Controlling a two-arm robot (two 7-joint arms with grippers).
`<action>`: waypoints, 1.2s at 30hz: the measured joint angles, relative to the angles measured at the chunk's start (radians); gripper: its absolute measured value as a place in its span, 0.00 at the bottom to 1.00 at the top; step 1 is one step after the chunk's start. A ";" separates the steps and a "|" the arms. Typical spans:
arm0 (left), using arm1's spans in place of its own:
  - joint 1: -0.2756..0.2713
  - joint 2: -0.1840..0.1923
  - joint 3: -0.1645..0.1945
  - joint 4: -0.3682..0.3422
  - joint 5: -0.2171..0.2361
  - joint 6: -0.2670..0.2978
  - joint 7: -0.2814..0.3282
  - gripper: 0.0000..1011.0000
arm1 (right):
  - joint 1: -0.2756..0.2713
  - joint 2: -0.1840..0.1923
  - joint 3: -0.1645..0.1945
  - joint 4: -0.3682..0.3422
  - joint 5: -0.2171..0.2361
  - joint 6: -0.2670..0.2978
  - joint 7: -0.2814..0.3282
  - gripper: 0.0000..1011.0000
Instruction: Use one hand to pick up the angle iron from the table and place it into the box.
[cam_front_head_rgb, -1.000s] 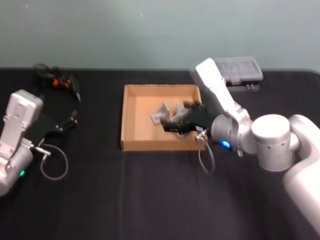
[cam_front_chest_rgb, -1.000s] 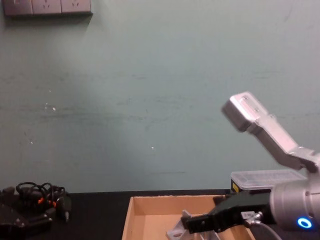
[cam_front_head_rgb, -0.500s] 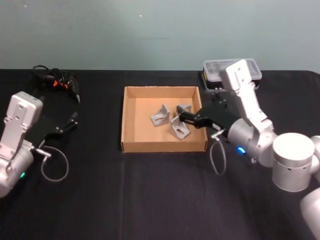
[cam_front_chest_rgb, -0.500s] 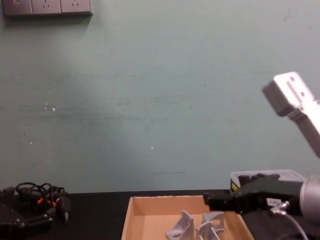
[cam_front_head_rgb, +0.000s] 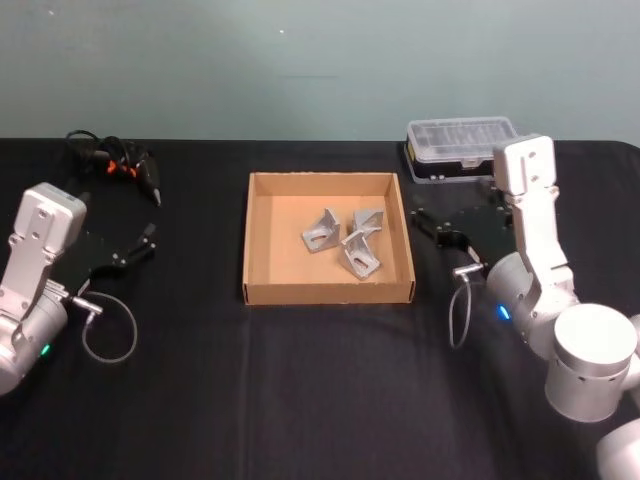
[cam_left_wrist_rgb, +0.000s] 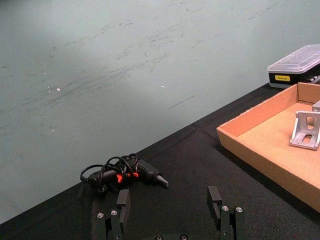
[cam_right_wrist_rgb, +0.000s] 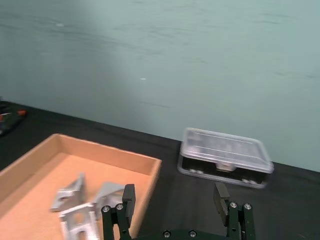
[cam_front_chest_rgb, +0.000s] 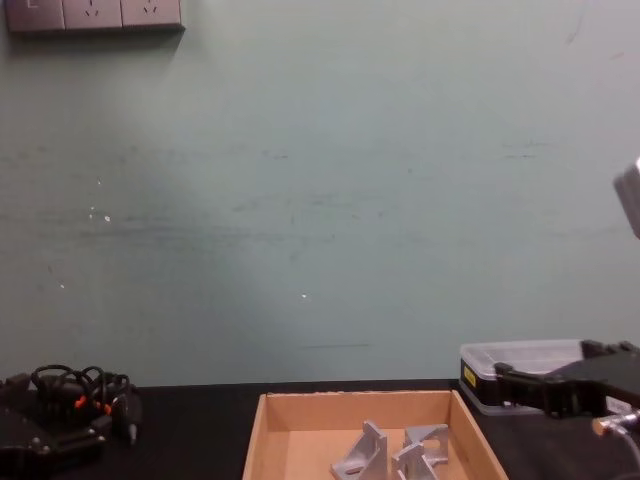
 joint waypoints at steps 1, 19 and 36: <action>0.000 0.000 0.000 0.000 0.000 0.000 0.000 1.00 | -0.004 -0.005 0.005 0.000 -0.005 -0.003 -0.012 0.99; 0.000 0.000 0.000 0.000 0.000 0.000 0.000 1.00 | -0.020 -0.032 0.038 0.010 -0.033 -0.016 -0.061 0.99; 0.000 0.000 0.000 0.000 0.000 0.000 0.000 1.00 | -0.022 -0.032 0.037 0.009 -0.033 -0.017 -0.062 0.99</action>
